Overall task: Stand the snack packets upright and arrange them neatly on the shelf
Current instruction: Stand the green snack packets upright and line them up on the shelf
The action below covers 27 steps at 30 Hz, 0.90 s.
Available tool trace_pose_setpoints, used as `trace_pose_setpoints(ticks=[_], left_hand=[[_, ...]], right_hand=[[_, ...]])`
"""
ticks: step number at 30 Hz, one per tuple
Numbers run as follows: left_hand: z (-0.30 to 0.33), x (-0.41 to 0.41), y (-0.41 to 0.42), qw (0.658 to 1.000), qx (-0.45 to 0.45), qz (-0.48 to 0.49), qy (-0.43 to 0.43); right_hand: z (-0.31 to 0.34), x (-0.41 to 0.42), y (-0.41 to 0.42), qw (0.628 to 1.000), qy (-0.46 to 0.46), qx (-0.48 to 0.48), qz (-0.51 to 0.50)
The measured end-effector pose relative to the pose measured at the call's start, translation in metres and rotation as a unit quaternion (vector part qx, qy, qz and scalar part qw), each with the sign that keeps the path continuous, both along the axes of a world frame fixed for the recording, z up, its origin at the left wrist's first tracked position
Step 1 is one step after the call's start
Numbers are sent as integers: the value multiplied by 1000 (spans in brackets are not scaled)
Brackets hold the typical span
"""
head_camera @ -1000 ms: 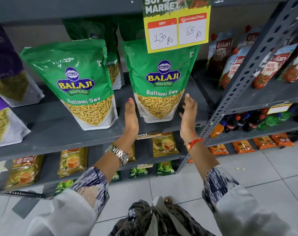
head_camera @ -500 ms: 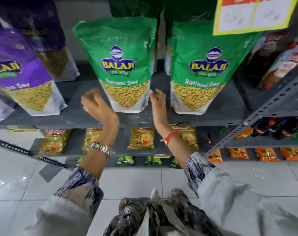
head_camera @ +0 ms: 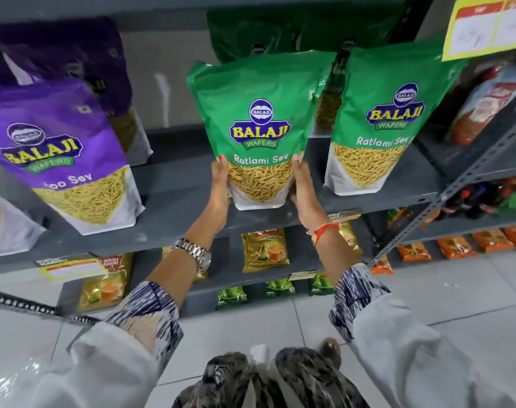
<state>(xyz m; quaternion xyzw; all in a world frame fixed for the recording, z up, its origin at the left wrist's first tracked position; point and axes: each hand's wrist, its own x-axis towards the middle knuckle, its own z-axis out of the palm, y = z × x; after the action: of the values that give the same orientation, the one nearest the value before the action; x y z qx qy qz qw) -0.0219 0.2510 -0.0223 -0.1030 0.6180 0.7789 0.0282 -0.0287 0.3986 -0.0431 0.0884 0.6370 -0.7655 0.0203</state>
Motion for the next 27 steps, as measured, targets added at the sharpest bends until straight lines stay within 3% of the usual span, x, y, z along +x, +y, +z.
trace_pose_setpoints(ticks=[8, 18, 22, 27], left_hand=[[3, -4, 4, 999, -9, -37, 7], [3, -5, 8, 999, -43, -11, -12], [-1, -2, 13, 999, -37, 20, -12], [-3, 4, 20, 999, -29, 31, -23]], right_hand=[[-2, 0, 6, 1000, -8, -7, -16], [2, -3, 6, 999, -9, -15, -38], [-1, -5, 12, 995, 25, -24, -92], [-7, -7, 14, 998, 10, -10, -57]])
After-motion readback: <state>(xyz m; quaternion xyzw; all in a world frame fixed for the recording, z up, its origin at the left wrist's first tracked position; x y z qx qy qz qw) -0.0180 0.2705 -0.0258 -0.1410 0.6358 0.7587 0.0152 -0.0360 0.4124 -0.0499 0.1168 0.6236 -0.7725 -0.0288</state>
